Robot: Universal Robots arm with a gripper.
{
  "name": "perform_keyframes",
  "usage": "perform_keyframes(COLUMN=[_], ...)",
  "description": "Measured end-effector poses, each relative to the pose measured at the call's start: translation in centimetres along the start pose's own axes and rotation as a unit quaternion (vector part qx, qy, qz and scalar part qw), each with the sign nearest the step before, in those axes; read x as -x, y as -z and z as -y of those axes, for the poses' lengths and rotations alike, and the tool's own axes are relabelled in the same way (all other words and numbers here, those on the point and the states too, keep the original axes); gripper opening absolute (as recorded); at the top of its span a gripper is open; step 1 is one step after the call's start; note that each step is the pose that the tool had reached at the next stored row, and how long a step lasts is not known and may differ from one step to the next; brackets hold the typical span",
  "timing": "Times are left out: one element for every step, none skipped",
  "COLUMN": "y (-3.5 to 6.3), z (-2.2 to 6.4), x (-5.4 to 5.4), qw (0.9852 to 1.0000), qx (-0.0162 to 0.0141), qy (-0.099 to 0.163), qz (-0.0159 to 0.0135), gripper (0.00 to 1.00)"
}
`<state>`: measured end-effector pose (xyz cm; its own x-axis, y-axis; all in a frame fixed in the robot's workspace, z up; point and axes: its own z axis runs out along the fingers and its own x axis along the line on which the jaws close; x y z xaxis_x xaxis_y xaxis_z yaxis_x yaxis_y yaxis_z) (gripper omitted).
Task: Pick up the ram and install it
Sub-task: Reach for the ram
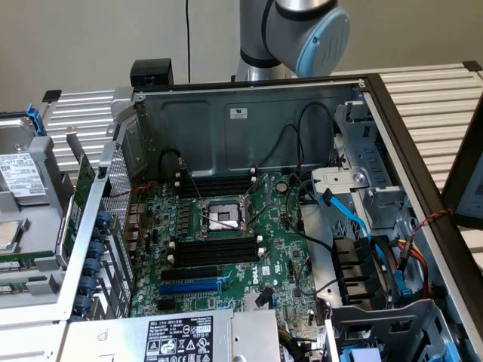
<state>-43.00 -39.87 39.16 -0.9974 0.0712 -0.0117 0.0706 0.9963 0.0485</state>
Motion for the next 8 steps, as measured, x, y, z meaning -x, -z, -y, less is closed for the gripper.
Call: perform_keyframes(y=[-0.01, -0.01, -0.02, -0.02, -0.02, -0.02, -0.02, -0.02], z=[0.02, 0.04, 0.06, 0.08, 0.10, 0.11, 0.12, 0.13], x=[-0.3, -0.6, -0.8, -1.1, -1.3, -1.5, -1.7, -1.8], qw=[1.0000, 1.0000, 1.0000, 1.0000, 1.0000, 1.0000, 1.0000, 1.0000], qx=[-0.0001, -0.0001, -0.0001, 0.0000, 0.0002, 0.0004, 0.0008, 0.0011], qy=[0.000, 0.000, 0.000, 0.000, 0.000, 0.000, 0.000, 0.000], qz=[-0.0005, -0.0010, -0.0012, -0.0016, -0.0020, -0.0023, -0.0025, -0.0026], gripper=[0.11, 0.11, 0.11, 0.11, 0.11, 0.11, 0.11, 0.11])
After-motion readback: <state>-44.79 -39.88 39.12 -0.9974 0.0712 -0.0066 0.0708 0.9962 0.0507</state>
